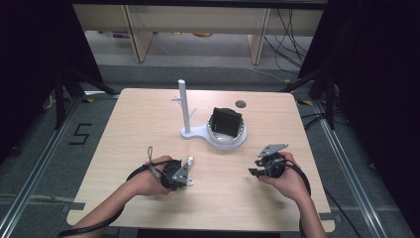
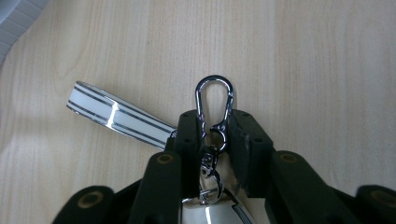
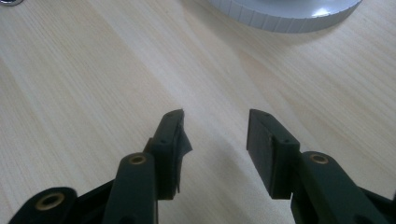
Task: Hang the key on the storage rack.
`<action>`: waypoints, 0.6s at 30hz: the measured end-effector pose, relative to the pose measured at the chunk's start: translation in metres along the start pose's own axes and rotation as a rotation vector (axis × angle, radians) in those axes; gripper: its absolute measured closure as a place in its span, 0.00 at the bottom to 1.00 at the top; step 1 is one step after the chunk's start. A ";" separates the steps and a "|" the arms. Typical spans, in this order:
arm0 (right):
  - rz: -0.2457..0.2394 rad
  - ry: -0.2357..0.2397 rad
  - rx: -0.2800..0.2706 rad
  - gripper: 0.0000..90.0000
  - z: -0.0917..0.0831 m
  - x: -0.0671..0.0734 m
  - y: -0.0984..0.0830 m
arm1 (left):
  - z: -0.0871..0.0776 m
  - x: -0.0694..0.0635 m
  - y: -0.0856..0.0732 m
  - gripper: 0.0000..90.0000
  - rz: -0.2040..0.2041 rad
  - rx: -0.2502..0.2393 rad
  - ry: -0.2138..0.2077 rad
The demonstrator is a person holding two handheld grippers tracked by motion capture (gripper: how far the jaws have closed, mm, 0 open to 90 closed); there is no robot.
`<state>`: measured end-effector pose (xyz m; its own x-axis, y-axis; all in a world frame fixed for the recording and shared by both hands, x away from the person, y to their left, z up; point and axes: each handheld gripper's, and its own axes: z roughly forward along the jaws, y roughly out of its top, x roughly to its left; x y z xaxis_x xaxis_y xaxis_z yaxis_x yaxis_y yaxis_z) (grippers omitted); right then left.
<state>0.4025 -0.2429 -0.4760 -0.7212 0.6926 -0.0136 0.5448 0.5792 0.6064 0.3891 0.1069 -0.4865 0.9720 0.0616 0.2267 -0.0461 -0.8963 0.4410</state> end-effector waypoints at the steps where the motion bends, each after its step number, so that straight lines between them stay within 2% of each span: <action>1: 0.001 -0.002 -0.001 0.64 0.000 0.000 0.000 | 0.000 0.001 0.001 0.75 -0.009 -0.007 -0.002; 5: 0.001 0.001 0.002 0.64 0.000 0.000 0.000 | -0.002 0.005 0.006 0.69 0.016 0.012 -0.009; 7: 0.003 0.001 0.002 0.64 0.001 0.000 0.000 | -0.002 0.007 0.010 0.70 0.021 0.030 -0.023; 8: 0.002 0.002 0.004 0.64 0.001 0.000 0.000 | -0.004 0.009 0.011 0.71 0.051 0.066 -0.033; 9: 0.002 0.002 0.004 0.64 0.001 0.000 0.000 | -0.002 0.008 0.012 0.71 0.035 0.055 -0.034; 11: 0.003 0.004 0.005 0.64 0.001 0.000 0.000 | -0.002 0.010 0.015 0.72 0.064 0.094 -0.054; 12: 0.002 0.004 0.006 0.64 0.001 0.000 0.000 | 0.000 0.009 0.016 0.72 0.047 0.087 -0.057; 13: 0.003 0.004 0.006 0.64 0.001 0.000 -0.001 | -0.001 0.011 0.018 0.73 0.071 0.110 -0.063; 14: 0.003 0.005 0.007 0.64 0.001 0.000 -0.001 | 0.000 0.011 0.019 0.73 0.078 0.121 -0.069; 18: 0.003 0.006 0.007 0.64 0.001 0.000 -0.001 | 0.005 0.012 0.025 0.73 0.088 0.141 -0.091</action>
<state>0.4028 -0.2431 -0.4770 -0.7222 0.6917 -0.0067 0.5502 0.5803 0.6005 0.4006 0.0830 -0.4770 0.9827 -0.0540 0.1769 -0.1054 -0.9496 0.2953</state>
